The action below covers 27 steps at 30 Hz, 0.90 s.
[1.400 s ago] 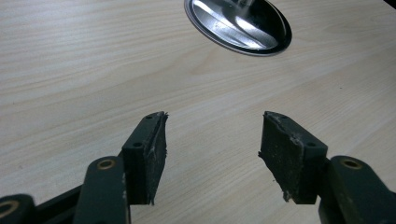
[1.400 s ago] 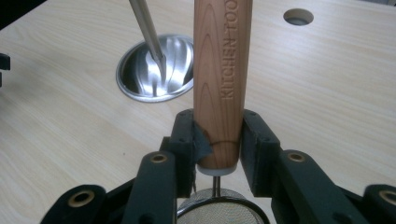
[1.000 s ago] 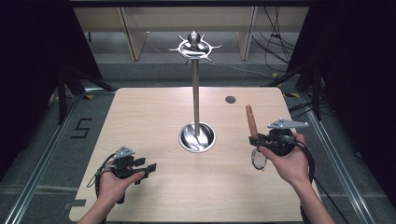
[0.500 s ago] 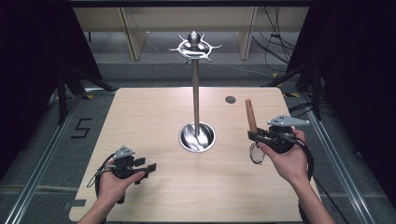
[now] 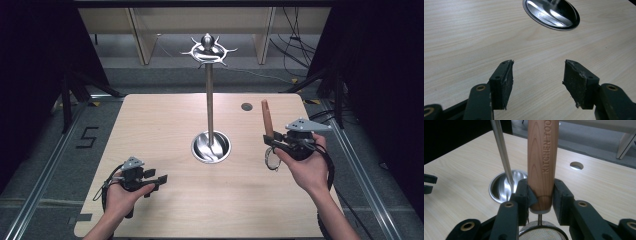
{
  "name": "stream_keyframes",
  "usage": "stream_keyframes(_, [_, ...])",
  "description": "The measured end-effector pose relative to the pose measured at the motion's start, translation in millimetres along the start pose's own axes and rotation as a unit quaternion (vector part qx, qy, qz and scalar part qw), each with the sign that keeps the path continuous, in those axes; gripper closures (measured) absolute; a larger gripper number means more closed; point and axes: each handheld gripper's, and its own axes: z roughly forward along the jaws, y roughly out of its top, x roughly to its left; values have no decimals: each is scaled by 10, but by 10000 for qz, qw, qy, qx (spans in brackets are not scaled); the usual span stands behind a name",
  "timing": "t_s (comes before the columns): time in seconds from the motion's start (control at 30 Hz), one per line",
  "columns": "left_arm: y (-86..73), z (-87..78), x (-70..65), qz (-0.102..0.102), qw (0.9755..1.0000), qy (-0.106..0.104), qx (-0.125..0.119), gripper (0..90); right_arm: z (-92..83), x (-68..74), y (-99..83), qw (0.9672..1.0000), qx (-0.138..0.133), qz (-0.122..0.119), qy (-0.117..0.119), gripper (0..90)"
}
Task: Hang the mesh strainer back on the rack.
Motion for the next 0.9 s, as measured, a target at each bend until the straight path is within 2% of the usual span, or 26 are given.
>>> stream_keyframes(0.03, [0, 2, 0, -7, 10000, -6, -9, 400, -7, -3, 11, 10000, 64, -37, 10, 696])
stream_keyframes(0.07, [0, 0, -1, 0, 10000, 3, -10, 400, 3, 0, 18, 10000, -16, -8, 16, 695])
stream_keyframes(0.1, [1, 1, -1, -6, 10000, -2, -10, 400, -1, 13, 27, 10000, 17, 32, 53, 695])
stream_keyframes(0.13, [1, 2, 0, -10, 10000, 0, -8, 400, -10, -11, 41, 9999, -5, -153, 0, 695])
stream_keyframes(0.17, [0, 3, -1, -10, 10000, -2, -8, 400, -12, 10, 45, 10000, -9, -39, -12, 695])
stream_keyframes(0.2, [2, 0, -1, -3, 10000, 5, 24, 400, -5, 10, 56, 10000, -49, -52, 9, 695])
stream_keyframes(0.23, [2, 1, -1, -6, 10000, 4, 26, 400, -15, 16, 68, 10000, 21, -16, 29, 695])
stream_keyframes(0.3, [2, 0, 0, -7, 10000, 7, 22, 400, -10, -1, 83, 9999, 13, -165, 49, 695])
stream_keyframes(0.33, [2, -1, 0, -5, 10000, 9, 21, 400, -12, 17, 87, 10000, 13, -49, 13, 696])
stream_keyframes(0.37, [2, -2, 0, 1, 10000, 13, 18, 400, 9, 26, 85, 9999, -153, -26, -48, 695])
stream_keyframes(0.4, [1, -1, 0, 1, 10000, 4, 17, 400, 5, 11, 96, 9998, -126, -148, -47, 695])
stream_keyframes(0.43, [2, -1, 1, 0, 10000, 12, 25, 400, -13, 14, 109, 9999, 13, -110, 16, 695])
stream_keyframes(0.47, [3, -1, 0, 2, 10000, 13, 26, 400, 2, 19, 109, 9999, -81, -134, 25, 696])
stream_keyframes(0.53, [1, 3, -1, -5, 10000, -3, -8, 400, -6, 26, 126, 9999, -73, -146, 7, 695])
stream_keyframes(0.57, [2, 2, -2, -5, 10000, -3, 1, 400, 7, 32, 131, 9997, -181, -153, -24, 695])
stream_keyframes(0.6, [1, 1, -1, -4, 10000, -5, -6, 400, -12, 29, 146, 9998, -35, -191, 17, 695])
stream_keyframes(0.73, [2, -3, 0, 0, 10000, 0, -14, 400, 4, 40, 183, 9996, -110, -270, 69, 695])
stream_keyframes(0.77, [4, -5, 0, 4, 10000, 4, -1, 400, 1, 54, 188, 9997, -102, -223, 34, 695])
stream_keyframes(0.8, [5, -7, -1, 9, 10000, 4, 11, 400, 18, 60, 195, 9995, -218, -216, 26, 695])
stream_keyframes(0.83, [6, -6, 0, 1, 10000, 0, 18, 400, -2, 53, 209, 9996, -79, -270, 71, 695])
stream_keyframes(0.87, [6, -6, 0, 3, 10000, -1, 17, 400, -9, 77, 217, 9998, -59, -153, 72, 695])
stream_keyframes(0.9, [6, -6, -1, -1, 10000, -5, 13, 400, -2, 62, 224, 9995, -101, -293, 49, 695])
